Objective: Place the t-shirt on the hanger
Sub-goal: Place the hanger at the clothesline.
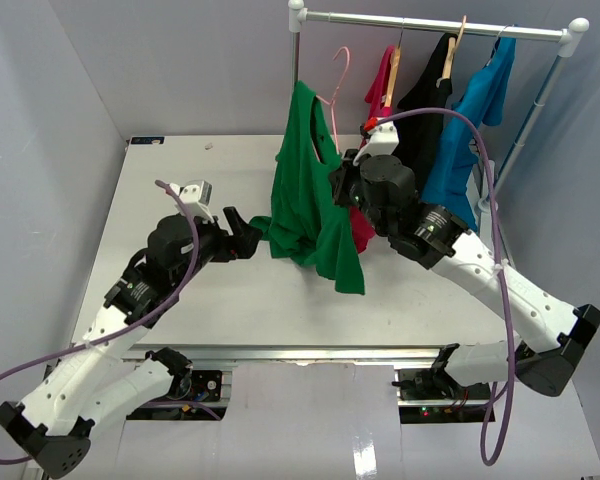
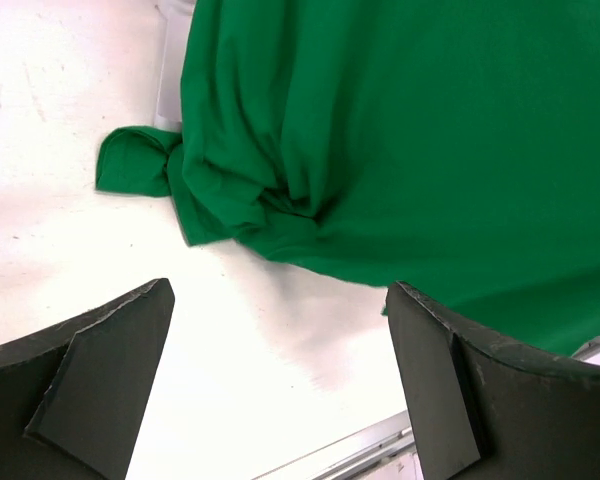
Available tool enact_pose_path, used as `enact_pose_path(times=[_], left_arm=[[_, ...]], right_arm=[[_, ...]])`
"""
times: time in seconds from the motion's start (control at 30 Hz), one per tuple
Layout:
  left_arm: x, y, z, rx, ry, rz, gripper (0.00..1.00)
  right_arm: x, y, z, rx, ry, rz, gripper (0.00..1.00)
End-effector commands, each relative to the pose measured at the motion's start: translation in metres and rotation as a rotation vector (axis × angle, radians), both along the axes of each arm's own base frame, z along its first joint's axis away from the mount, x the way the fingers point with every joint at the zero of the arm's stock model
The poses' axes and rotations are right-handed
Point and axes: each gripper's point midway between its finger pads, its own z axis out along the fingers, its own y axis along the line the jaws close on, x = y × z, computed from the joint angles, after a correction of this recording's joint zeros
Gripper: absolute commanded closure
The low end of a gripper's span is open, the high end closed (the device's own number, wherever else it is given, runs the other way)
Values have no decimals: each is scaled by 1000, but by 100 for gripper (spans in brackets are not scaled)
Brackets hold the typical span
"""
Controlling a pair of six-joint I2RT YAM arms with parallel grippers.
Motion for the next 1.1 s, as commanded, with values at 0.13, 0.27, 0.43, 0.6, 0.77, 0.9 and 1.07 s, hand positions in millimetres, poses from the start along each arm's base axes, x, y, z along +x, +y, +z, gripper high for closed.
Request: enact_pose_path(times=[0.13,0.27,0.43,0.6,0.77,0.9,1.07], left_arm=[[-30,12,21,13,-83,-74,2],[-34,17,18,32,-85,-72,2],[-40,17,13,26,-77,-89,2],[-48,12,10,2,-66,-130,2],[-54,14,7,0,-78,-140,2],[-57,16,7,-2,-89,-141,2],[-62,18,6,-23,-88,-145,2]], right_arm=[[38,-10,58,124,-122,-237,92],[53,-2,70,109,-136,-277,92],[74,10,82,34,-181,-296,92],[87,2,97,26,-212,-331,92],[103,-7,88,25,-189,-345,92],[118,-9,74,-1,-170,-352,92],[130,-5,68,-38,-180,-339,92]])
